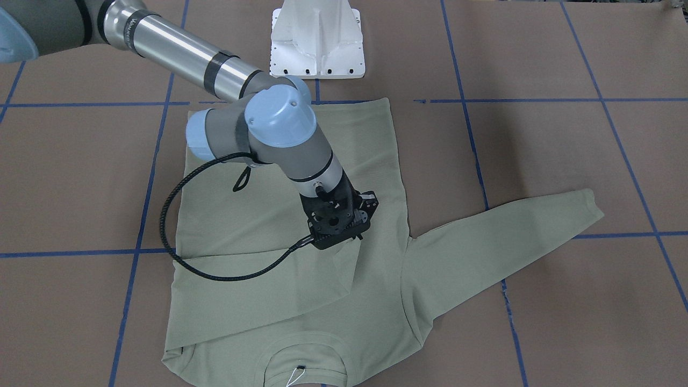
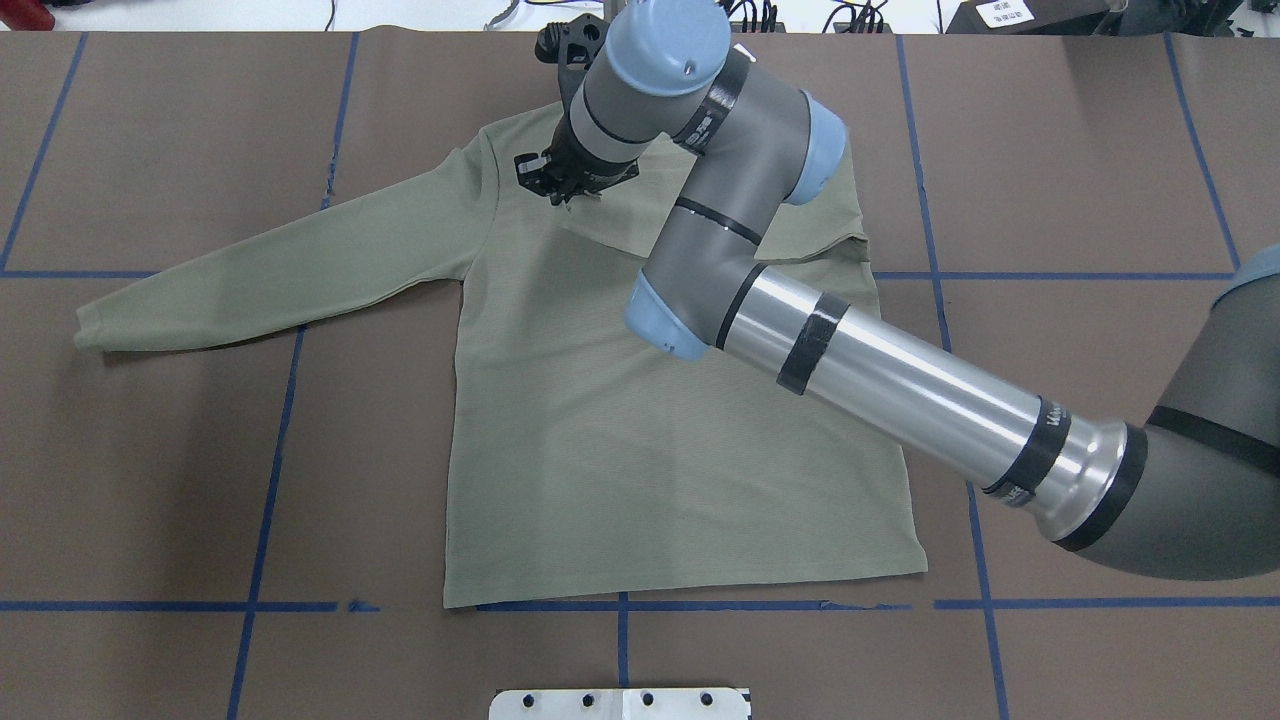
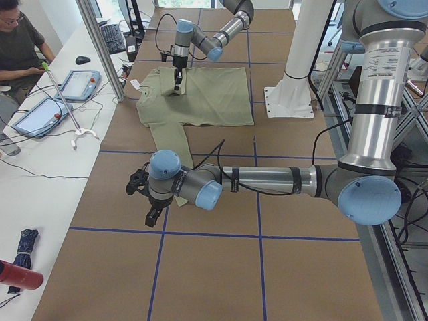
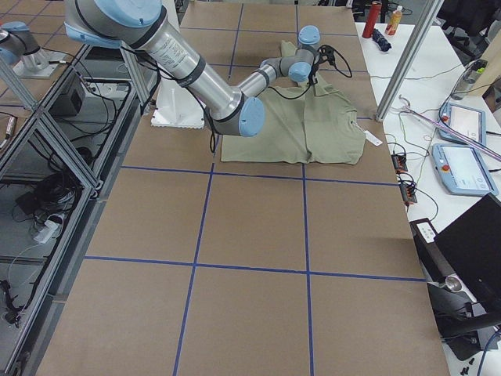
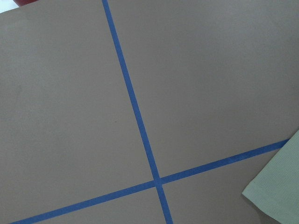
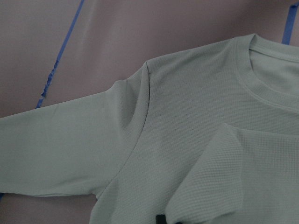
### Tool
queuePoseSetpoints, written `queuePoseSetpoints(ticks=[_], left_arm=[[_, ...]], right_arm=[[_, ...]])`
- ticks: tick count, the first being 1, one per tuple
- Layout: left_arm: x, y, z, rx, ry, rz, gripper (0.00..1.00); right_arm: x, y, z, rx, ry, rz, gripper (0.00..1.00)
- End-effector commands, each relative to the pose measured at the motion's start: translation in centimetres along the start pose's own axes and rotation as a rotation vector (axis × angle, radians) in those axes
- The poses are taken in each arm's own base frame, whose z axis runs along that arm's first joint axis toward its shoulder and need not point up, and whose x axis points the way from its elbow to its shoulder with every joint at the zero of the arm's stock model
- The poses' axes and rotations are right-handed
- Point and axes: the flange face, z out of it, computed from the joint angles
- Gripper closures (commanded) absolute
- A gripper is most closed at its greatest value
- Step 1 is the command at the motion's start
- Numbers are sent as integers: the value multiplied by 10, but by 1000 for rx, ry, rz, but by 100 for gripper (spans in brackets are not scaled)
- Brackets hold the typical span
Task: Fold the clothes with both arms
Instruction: 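Carry the sleeve with the right gripper across the shirt toward the other sleeve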
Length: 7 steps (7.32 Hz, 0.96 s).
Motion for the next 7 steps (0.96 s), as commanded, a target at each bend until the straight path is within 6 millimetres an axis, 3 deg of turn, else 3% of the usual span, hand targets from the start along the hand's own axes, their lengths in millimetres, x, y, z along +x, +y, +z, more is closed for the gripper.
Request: queuePoseSetpoints(ticks=[1,2,3,5,6,7], left_arm=[[-1,2,1,-2,0,-1,0],[-1,2,1,-2,0,-3,0],[-1,2,1,-2,0,-3,0],[-1,2,1,-2,0,-4,0],[0,0,0,1,0,-1,0],[1,-1,-1,2,0,-2,0]], right_arm=[[-30,34,32,12,32,-25,100],[-62,39,40,20,34,-39,100],[-76,45,45,22,35,-47,100],[-82,55,50,18,33,-55,100],[-91,59,50,14,23,-60,82],[-120,65,43,22,-6,-75,1]])
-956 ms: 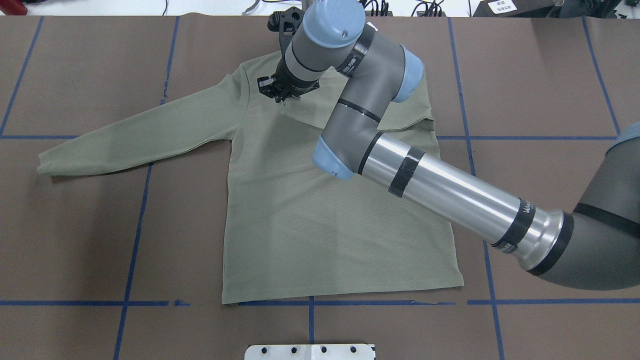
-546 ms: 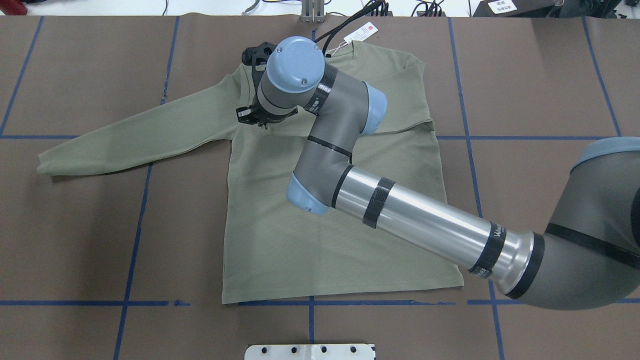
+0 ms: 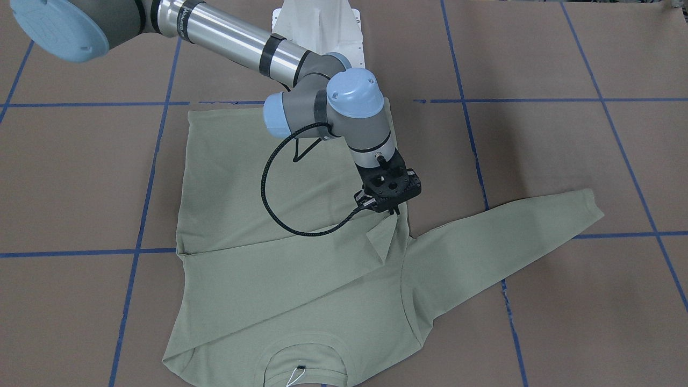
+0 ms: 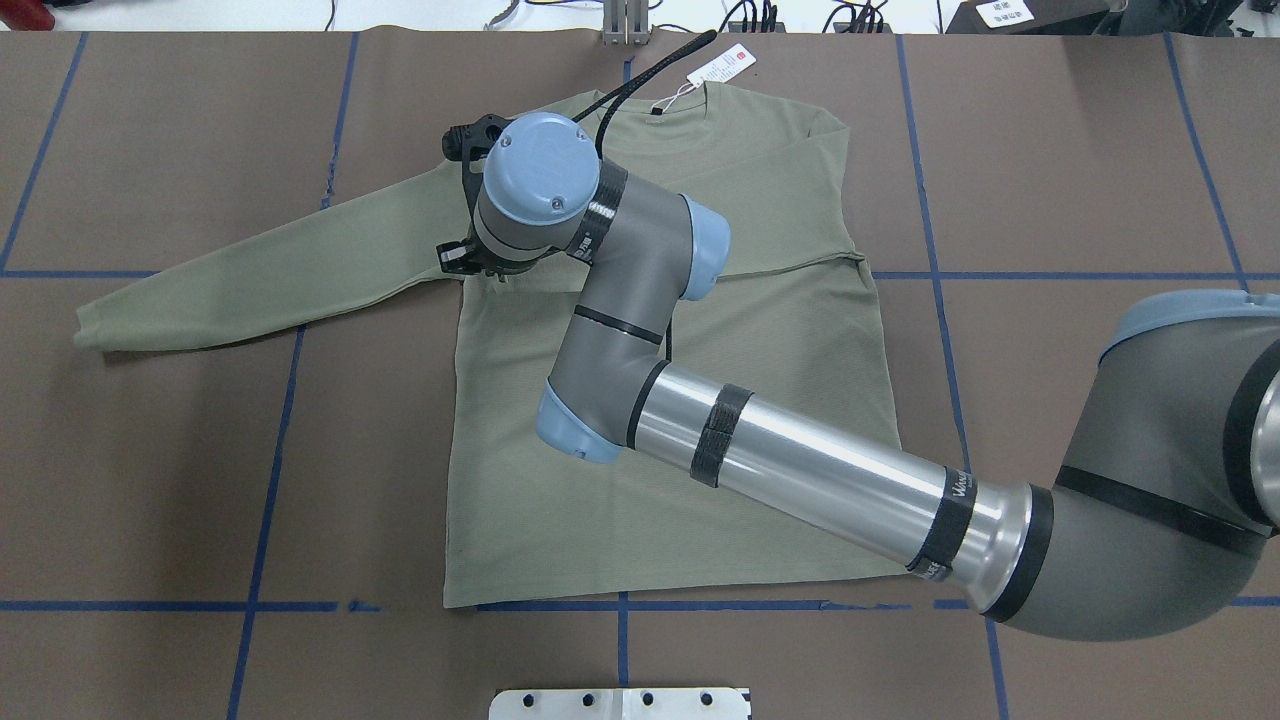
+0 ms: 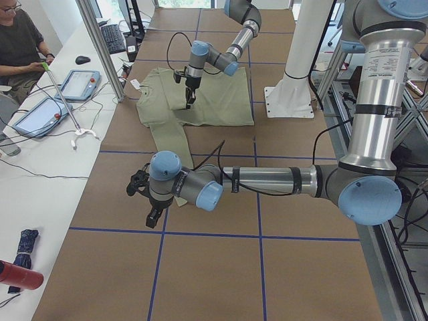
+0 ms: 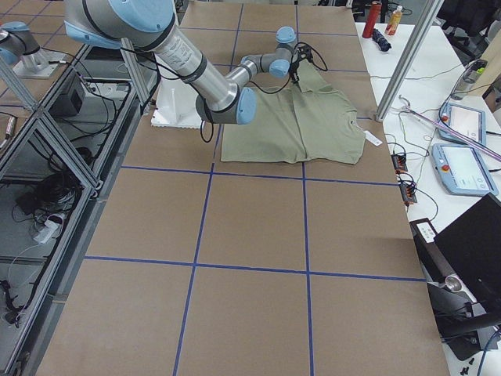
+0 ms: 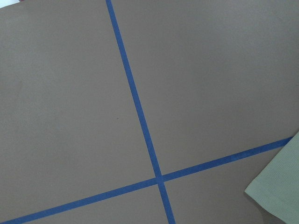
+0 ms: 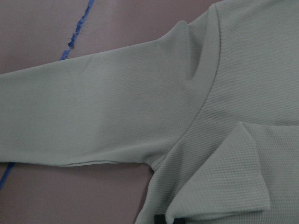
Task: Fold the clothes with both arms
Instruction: 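Carry the sleeve with the right gripper across the shirt toward the other sleeve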
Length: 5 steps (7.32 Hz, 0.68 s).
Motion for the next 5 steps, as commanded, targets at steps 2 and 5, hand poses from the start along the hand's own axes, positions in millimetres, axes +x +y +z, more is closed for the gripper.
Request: queuePoseSetpoints(ticks=[2,5], left_arm=[[0,-2,0,1,0,0,0],[12,-13,-3,25,1,-73,0]], right_arm=[[-37,22,5,41,6,-26,0],[-20,4,-4,27,20,32,0]])
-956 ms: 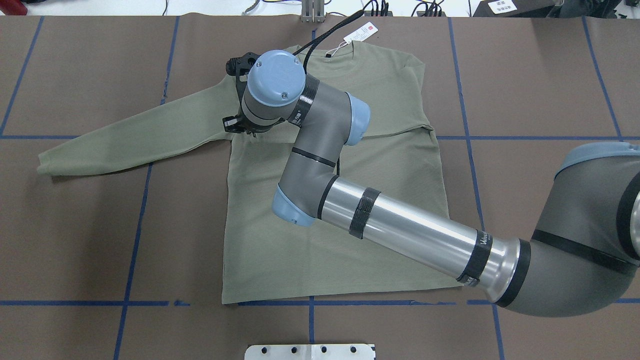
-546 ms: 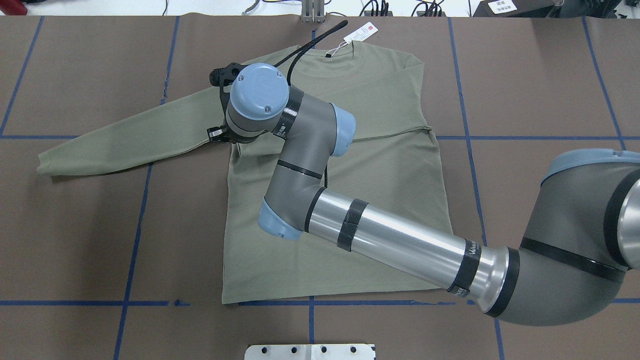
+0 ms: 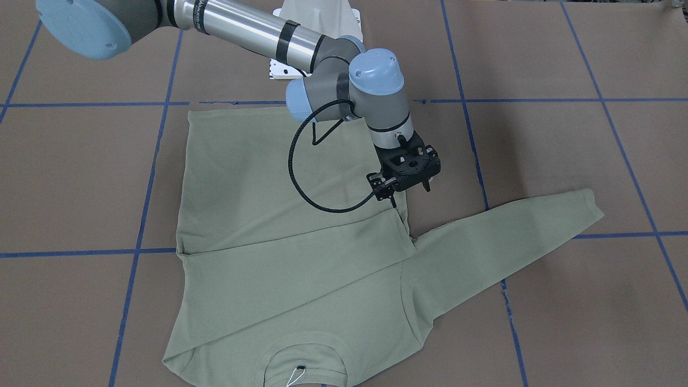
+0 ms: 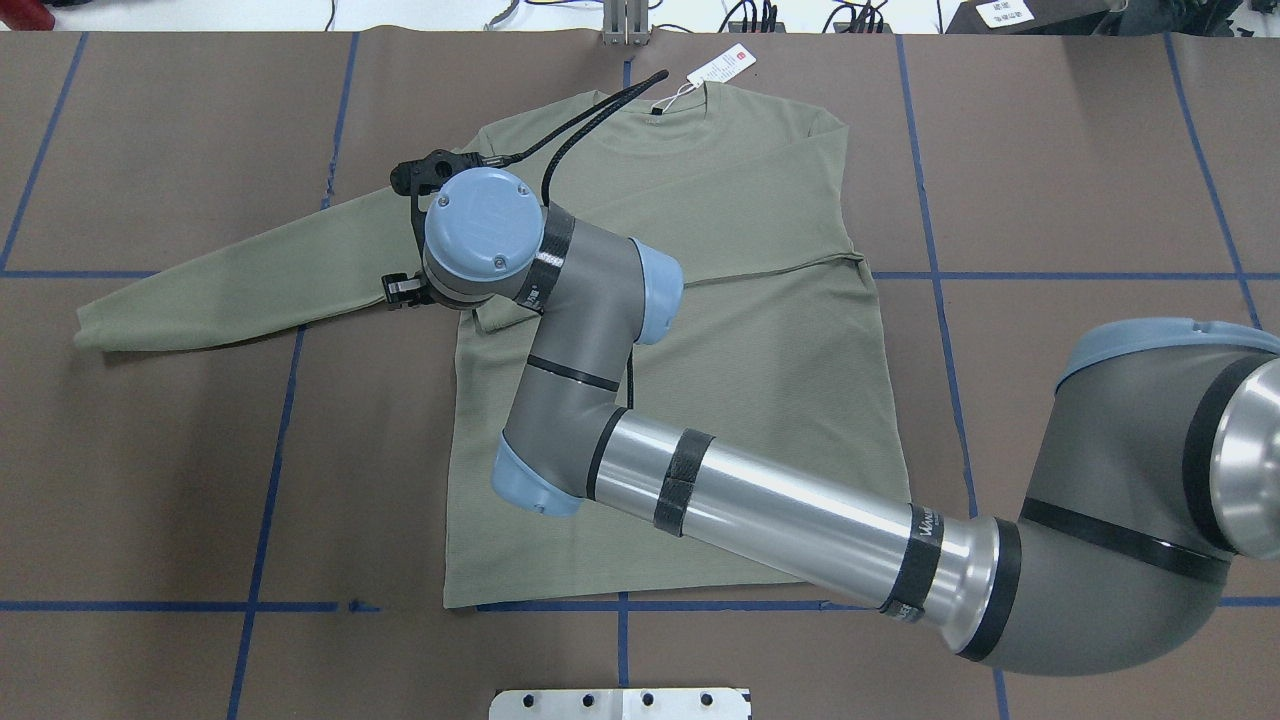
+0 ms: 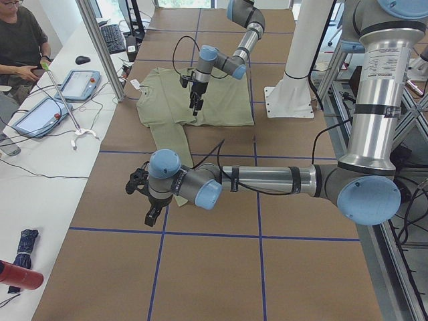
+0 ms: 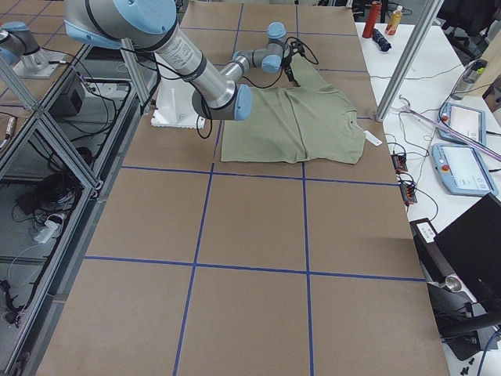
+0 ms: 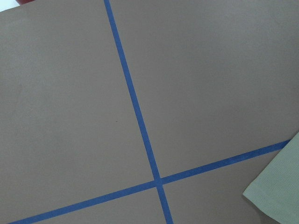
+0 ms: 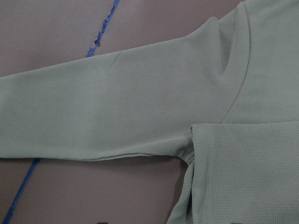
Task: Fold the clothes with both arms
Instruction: 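Carry the sleeve with the right gripper across the shirt toward the other sleeve, then release the sleeve and raise the right gripper away from the shirt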
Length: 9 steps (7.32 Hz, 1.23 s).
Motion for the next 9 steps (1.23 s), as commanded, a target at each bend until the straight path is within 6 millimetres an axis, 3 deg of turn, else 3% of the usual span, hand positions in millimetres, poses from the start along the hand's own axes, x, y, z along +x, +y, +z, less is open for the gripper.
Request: queuePoseSetpoints(ticks=[1,3,4,6,7,8,9], left_arm=[[45,-10,21,51,37,-97,0],[108,29,72,119,67,-239,0],[130,39,88,120,92,-323,0],[170,45,112,123,69,-484,0],[187,50,130,133,35,-523,0],[186,52,134,143,14,-530,0],[179,58,143,128,-5,-540,0]], right_arm=[[29,-24,-24,-84,43,59,0],[109,-24,-75,-202,123,133,0],[153,-23,-91,-209,185,165,0],[236,-30,-123,-245,291,166,0],[291,-34,-148,-283,276,134,0],[346,-25,-172,-315,247,126,0],[379,-17,-192,-318,235,86,0]])
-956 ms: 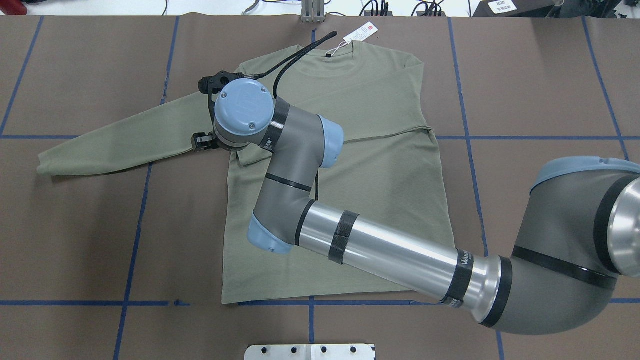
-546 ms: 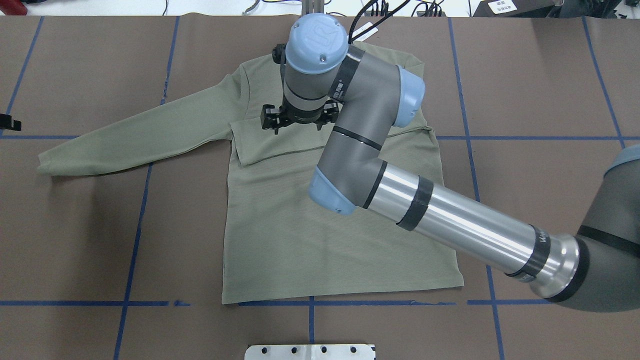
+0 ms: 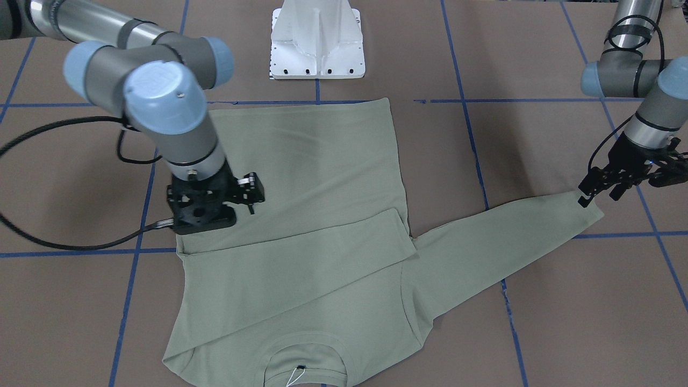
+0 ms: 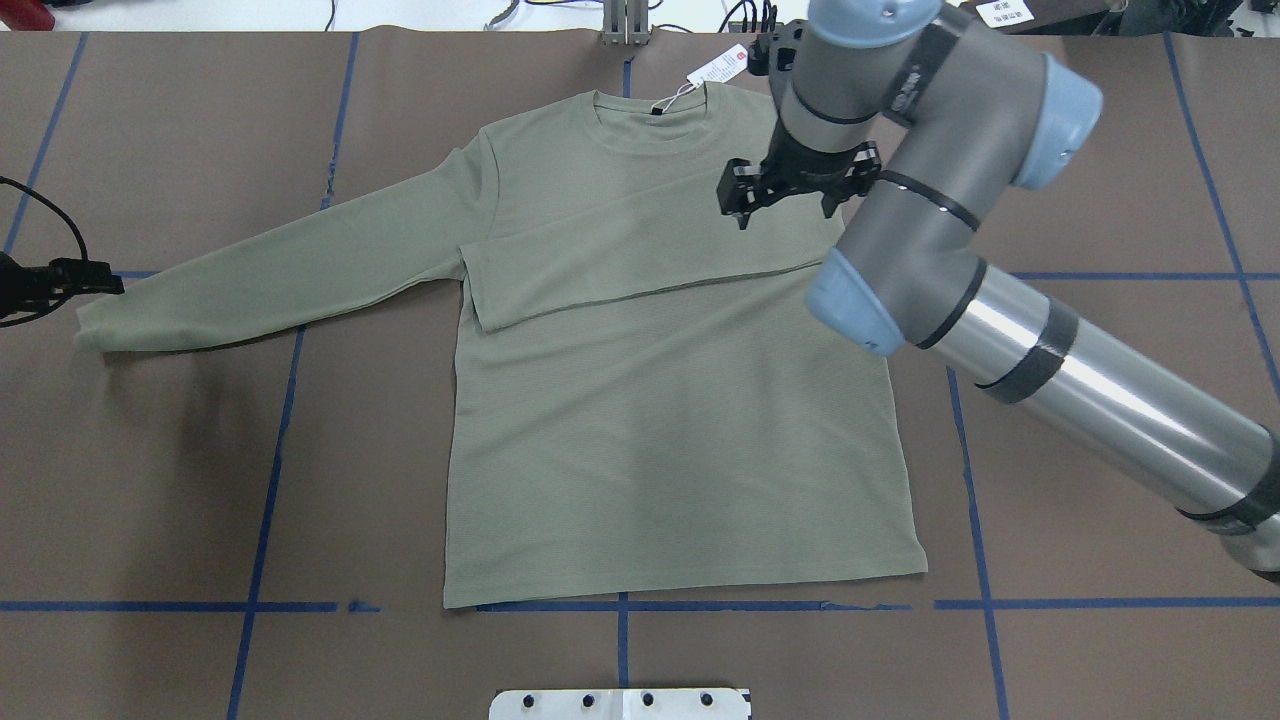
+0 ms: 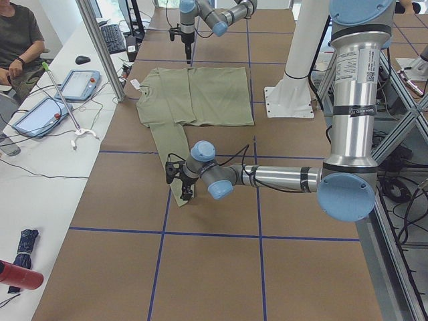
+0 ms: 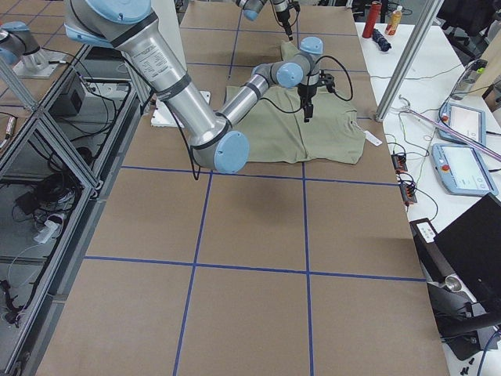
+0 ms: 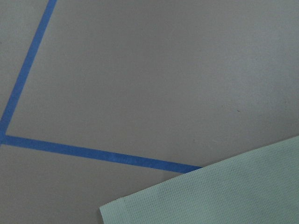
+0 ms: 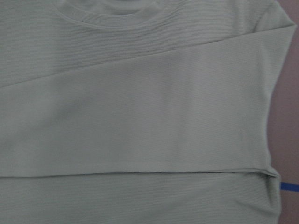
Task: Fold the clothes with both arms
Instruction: 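Release the sleeve and raise the right gripper away from the shirt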
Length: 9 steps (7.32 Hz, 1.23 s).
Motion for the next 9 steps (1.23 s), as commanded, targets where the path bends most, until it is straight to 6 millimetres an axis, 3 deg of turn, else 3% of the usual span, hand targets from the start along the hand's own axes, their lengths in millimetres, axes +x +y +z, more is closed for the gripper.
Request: queuePoseSetpoints(ticks=[1,5,9], left_arm=[[-11,8,15,0,-43,-20,0],[-13,17,25,-22,-56,-11,3],[-18,20,26,-28,-62,-17,40]], right_arm=[[70,15,-11,-14,-9,-53,0],[75,18,-9,-15,-12,-52,0],[76,20,-10,-13,-13,-53,0]])
